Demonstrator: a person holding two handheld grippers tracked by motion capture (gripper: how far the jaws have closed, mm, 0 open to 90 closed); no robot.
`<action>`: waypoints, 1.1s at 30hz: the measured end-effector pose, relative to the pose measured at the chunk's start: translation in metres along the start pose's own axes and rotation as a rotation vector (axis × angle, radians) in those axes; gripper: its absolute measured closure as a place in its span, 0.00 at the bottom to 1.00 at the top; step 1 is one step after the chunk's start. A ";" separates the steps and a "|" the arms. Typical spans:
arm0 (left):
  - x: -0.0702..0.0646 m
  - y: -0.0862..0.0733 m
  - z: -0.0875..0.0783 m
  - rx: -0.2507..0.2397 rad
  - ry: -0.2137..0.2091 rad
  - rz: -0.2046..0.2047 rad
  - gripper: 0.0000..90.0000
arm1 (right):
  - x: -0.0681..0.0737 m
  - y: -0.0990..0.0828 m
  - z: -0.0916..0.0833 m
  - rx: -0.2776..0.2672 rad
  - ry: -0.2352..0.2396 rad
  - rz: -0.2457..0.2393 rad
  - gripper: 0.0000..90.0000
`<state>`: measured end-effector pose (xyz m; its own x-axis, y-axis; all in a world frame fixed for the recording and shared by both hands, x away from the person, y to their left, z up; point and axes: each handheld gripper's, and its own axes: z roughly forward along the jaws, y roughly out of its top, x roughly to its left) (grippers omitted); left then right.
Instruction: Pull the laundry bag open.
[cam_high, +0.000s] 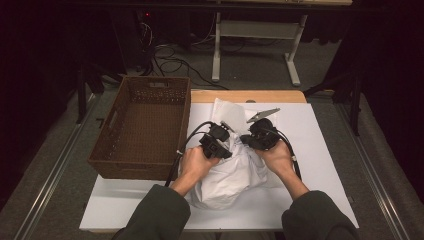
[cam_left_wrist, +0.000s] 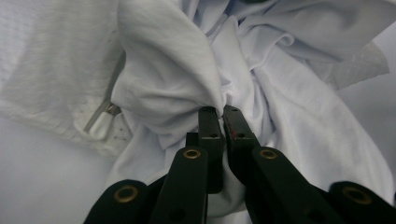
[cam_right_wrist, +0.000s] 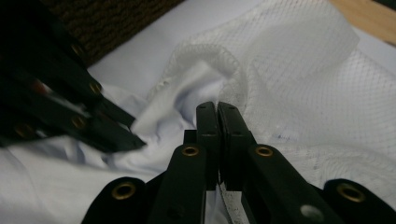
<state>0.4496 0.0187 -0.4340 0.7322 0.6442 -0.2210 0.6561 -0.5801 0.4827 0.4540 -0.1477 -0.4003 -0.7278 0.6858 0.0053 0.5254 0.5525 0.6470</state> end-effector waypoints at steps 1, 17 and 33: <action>0.000 0.002 0.004 -0.003 -0.001 -0.013 0.97 | 0.001 0.001 -0.002 -0.010 0.002 -0.002 0.99; 0.010 0.003 -0.009 -0.034 0.130 -0.065 0.64 | 0.008 -0.020 0.006 0.069 0.032 -0.018 0.99; 0.009 -0.013 0.001 0.081 0.196 -0.082 0.49 | 0.006 -0.023 0.010 0.103 -0.008 -0.019 0.99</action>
<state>0.4483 0.0312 -0.4433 0.6318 0.7706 -0.0838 0.7299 -0.5551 0.3989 0.4421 -0.1518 -0.4232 -0.7347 0.6783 -0.0131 0.5543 0.6113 0.5649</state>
